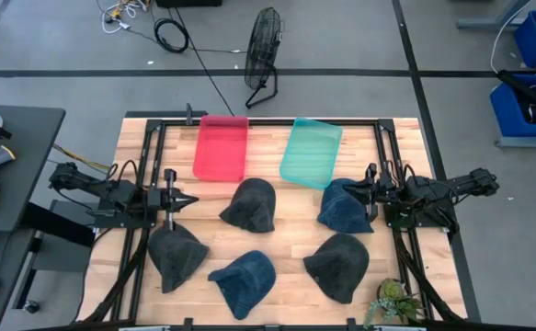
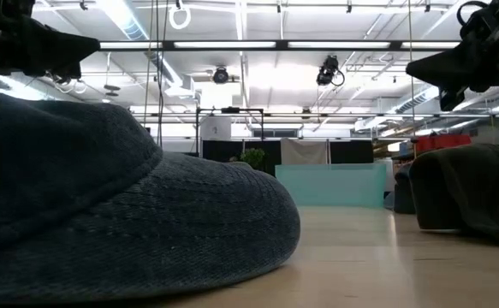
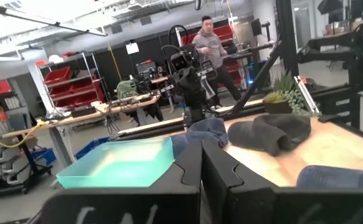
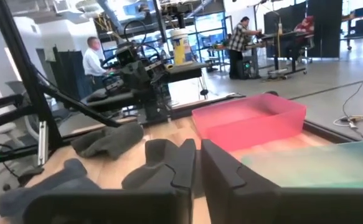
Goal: Pick & Place hat
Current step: Put the top blue cap into the blue bin
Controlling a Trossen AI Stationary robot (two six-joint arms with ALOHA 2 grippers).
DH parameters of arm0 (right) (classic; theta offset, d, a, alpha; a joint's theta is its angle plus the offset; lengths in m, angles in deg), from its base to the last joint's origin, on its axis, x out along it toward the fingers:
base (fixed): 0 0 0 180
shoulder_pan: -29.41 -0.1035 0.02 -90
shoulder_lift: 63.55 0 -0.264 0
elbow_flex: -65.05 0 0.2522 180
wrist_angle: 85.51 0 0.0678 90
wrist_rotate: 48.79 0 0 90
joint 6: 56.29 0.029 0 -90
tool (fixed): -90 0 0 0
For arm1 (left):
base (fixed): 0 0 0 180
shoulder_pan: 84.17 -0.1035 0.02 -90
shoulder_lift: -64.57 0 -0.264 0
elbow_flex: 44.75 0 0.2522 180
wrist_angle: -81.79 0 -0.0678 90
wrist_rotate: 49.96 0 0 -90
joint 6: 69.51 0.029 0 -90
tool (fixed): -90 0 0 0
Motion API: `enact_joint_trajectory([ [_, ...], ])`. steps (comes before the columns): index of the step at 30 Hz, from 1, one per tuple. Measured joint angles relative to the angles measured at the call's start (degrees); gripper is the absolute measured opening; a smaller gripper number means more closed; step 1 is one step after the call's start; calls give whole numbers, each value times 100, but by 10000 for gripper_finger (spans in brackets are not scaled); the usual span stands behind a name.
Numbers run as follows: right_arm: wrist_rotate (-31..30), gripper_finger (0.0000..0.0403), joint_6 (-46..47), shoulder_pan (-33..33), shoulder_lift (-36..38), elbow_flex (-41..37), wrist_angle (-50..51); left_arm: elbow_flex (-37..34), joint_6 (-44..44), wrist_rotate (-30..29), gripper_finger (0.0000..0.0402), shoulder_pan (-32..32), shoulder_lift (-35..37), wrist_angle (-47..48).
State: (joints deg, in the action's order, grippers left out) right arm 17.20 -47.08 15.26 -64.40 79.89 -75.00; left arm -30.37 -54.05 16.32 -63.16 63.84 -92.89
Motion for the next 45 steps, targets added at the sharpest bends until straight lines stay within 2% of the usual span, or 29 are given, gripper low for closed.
enact_joint_trajectory([
  [4,79,79,100,64,0,0,2,2,-279,4,3,1,0,-73],
  [8,96,135,-115,66,0,34,90,2,-32,-69,3,-2,0,-385],
  [14,46,201,-313,66,-192,959,1199,12,724,-350,3,-4,2,-1472],
  [17,46,206,185,68,-632,1539,2166,75,615,-842,3,-6,2,-1508],
  [21,201,208,1509,68,-1619,1877,3452,217,600,-1007,17,-6,-39,-1242],
  [25,435,208,2063,68,-2699,1998,3506,480,665,-1309,68,-6,-102,-1229],
  [31,462,208,2334,205,-4134,2334,3837,1074,701,-2437,157,-6,-279,-1079],
  [34,587,208,2332,353,-4737,2475,3823,1398,936,-2606,183,-6,-447,-887],
  [38,469,208,2337,623,-5468,2520,4054,1679,1177,-2925,193,-6,-726,-761],
  [40,602,208,2339,760,-5801,2521,4156,1738,1227,-3066,192,-6,-859,-748],
  [45,590,196,2332,885,-6391,2546,4058,1746,1224,-3084,181,-3,-1065,-669],
])
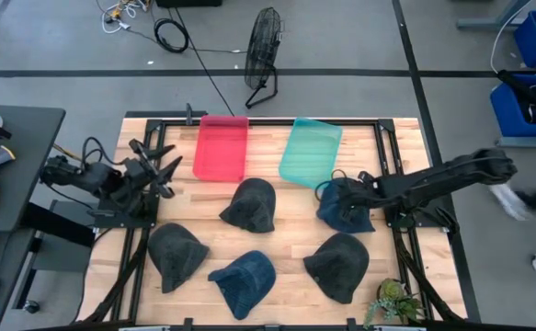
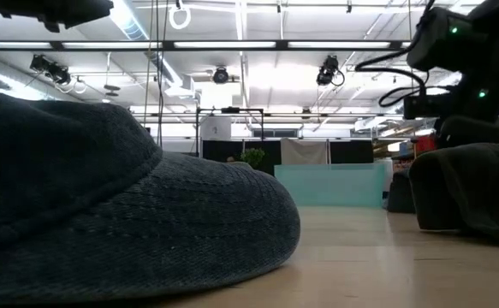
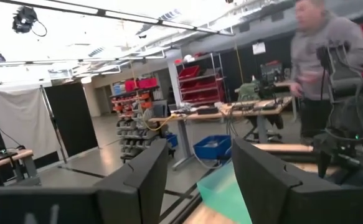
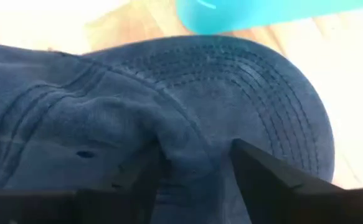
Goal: Pick & Place hat
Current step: Put the top blue cap into the blue bin
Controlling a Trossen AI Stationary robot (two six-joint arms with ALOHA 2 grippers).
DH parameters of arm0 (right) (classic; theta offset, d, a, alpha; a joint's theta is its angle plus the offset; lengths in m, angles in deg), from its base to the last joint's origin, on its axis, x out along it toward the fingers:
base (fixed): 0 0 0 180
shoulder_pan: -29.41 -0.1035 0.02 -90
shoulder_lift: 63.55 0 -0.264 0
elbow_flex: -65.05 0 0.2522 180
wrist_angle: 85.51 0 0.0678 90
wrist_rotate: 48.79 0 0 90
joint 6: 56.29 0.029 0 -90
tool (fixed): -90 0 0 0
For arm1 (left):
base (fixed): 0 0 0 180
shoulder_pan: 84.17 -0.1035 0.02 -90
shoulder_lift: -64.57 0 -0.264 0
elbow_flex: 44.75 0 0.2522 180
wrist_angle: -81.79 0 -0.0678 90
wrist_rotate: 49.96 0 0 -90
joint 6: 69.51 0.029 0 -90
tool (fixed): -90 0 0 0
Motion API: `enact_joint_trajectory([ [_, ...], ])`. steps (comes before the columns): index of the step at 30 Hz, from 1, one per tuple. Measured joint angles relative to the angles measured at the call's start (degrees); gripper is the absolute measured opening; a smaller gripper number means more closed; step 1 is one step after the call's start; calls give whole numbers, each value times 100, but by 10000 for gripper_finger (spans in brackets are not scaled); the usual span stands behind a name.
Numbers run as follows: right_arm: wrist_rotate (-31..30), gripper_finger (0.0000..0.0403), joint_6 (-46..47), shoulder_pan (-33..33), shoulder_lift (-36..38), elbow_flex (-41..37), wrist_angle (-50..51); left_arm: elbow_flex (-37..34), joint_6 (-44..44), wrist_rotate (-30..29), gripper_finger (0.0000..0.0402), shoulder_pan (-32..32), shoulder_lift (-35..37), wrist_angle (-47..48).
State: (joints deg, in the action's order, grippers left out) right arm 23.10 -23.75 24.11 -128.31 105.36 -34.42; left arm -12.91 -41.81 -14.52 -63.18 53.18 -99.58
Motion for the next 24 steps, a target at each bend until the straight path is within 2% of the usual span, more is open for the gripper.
enact_joint_trajectory([
  [3,173,156,4,41,-59,-11,-230,0,-1,0,179,-1,-82,38],
  [8,159,28,661,61,19,-17,-616,-2,-2,2,179,-1,-152,52],
  [9,167,16,744,76,47,-19,-611,-2,-2,2,179,-1,-152,54],
  [13,553,15,1568,45,114,329,-93,-2,-3,4,179,-2,-150,54],
  [19,867,6,1952,-169,123,1927,1288,-2,-189,9,179,-3,-148,130],
  [22,600,6,1552,-209,123,2819,1574,-2,-305,9,179,-3,-148,171],
  [24,4,6,938,-196,129,3285,1551,-2,-303,9,179,-3,-148,171],
])
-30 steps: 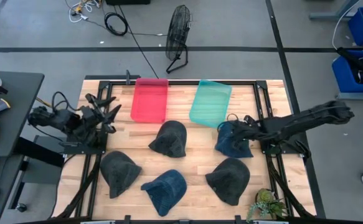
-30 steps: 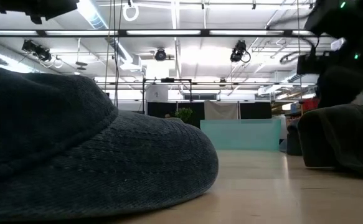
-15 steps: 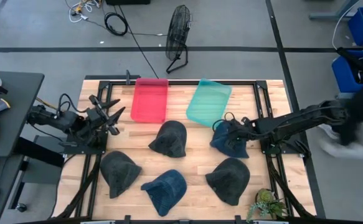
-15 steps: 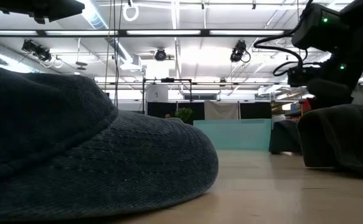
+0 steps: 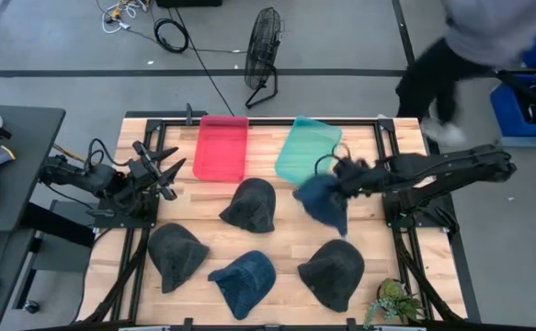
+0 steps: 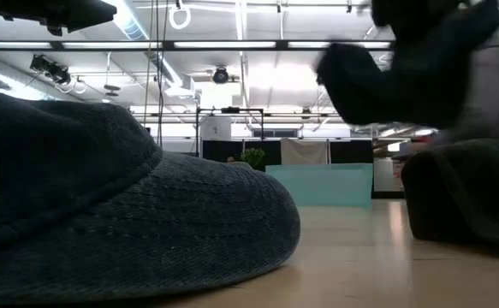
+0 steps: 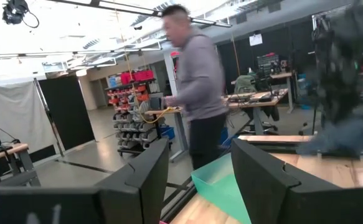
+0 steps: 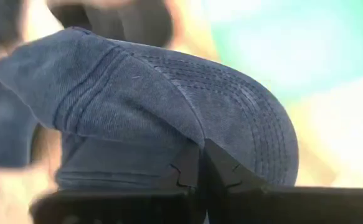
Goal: Pick & Place hat
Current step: Put the top blue cap into the blue bin
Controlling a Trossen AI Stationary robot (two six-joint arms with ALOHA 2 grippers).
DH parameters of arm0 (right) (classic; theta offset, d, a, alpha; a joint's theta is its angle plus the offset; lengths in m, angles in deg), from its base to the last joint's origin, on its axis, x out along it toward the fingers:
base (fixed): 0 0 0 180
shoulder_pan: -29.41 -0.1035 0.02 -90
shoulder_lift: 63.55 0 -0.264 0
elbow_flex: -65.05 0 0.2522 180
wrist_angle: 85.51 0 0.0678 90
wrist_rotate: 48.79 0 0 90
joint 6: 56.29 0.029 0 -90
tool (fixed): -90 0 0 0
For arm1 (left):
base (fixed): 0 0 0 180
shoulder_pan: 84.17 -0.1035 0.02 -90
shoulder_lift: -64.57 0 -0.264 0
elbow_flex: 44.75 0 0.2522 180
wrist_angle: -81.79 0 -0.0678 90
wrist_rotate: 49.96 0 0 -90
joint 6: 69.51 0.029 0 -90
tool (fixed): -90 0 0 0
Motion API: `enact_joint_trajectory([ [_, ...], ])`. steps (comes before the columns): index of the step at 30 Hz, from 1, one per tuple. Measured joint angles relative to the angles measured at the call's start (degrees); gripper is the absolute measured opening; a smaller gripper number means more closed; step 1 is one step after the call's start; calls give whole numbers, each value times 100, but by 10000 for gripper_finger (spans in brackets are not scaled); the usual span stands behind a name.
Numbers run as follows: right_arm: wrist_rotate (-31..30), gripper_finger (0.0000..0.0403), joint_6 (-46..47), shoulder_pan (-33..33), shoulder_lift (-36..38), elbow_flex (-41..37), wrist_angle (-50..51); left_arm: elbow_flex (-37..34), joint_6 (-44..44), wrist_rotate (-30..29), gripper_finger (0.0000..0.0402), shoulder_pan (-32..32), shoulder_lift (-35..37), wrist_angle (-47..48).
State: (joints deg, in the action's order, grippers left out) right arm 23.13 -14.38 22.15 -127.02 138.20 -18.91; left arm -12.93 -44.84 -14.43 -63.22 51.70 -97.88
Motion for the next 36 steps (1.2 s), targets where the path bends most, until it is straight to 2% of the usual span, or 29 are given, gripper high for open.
enact_joint_trajectory([
  [4,-1795,6,-1375,234,4,328,-368,0,0,1,179,0,0,0],
  [7,-2086,5,-2283,670,-20,217,-808,-2,-2,1,179,0,0,5],
  [13,-1713,5,-3351,1695,-521,-150,-1791,-2,-4,4,179,0,0,4],
  [16,-1450,5,-3776,2129,-987,-194,-2195,-2,-77,6,179,0,0,5],
  [21,-1346,6,-4352,2649,-1776,-194,-2878,-2,-407,7,179,0,0,21],
  [28,-785,8,-4417,3060,-2567,-194,-2959,-2,-459,8,179,0,0,175],
  [32,-787,12,-4408,3141,-2806,-194,-2932,-2,-457,8,179,0,0,176],
  [36,-788,34,-4173,3203,-2885,-194,-2914,-2,-459,8,179,0,0,181],
])
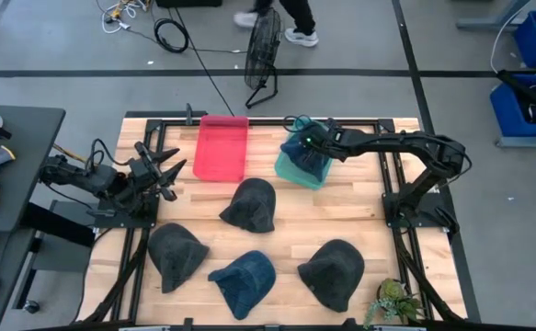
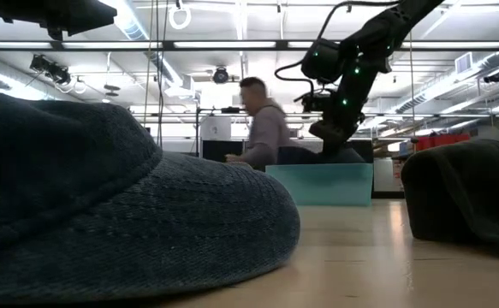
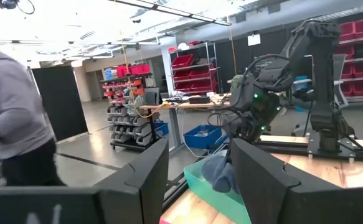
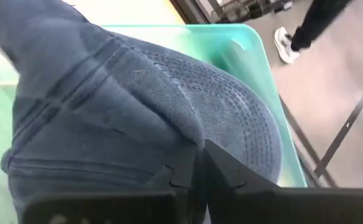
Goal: Pick & Place hat
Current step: Put the top blue cap into the blue bin, then put the blue cap into the blue bin
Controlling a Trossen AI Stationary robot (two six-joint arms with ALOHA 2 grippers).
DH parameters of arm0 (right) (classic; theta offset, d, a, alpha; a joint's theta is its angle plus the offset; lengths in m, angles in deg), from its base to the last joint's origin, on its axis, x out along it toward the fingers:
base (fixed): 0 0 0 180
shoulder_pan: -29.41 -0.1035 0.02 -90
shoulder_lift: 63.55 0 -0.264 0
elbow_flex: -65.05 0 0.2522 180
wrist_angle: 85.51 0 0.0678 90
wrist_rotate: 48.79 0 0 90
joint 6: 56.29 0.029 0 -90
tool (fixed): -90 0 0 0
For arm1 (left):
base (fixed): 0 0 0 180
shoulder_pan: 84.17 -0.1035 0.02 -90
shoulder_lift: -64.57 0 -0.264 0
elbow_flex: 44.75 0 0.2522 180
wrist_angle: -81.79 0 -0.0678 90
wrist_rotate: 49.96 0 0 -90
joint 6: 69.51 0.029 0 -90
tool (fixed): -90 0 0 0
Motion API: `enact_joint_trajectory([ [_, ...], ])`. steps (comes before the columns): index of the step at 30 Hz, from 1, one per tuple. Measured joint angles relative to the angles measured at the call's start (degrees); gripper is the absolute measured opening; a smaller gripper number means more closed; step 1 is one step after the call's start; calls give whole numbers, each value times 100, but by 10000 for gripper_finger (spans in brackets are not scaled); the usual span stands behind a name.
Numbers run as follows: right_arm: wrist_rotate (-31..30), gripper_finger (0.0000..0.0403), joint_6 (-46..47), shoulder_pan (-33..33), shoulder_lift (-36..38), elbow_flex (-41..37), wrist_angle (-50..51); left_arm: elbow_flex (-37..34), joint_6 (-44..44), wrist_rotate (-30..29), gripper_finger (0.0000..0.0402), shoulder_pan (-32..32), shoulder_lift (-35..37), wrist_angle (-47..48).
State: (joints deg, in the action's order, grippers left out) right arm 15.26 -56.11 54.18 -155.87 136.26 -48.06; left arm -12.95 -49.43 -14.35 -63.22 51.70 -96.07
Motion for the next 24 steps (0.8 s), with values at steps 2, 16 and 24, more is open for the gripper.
enact_joint_trajectory([
  [2,-4,52,85,26,0,0,22,0,0,0,179,2,0,0],
  [16,-8,155,373,-468,413,415,702,-4,-1517,3488,179,4,-644,947],
  [24,5,153,668,-1334,727,941,930,-4,-2392,3961,179,2,-2462,921],
])
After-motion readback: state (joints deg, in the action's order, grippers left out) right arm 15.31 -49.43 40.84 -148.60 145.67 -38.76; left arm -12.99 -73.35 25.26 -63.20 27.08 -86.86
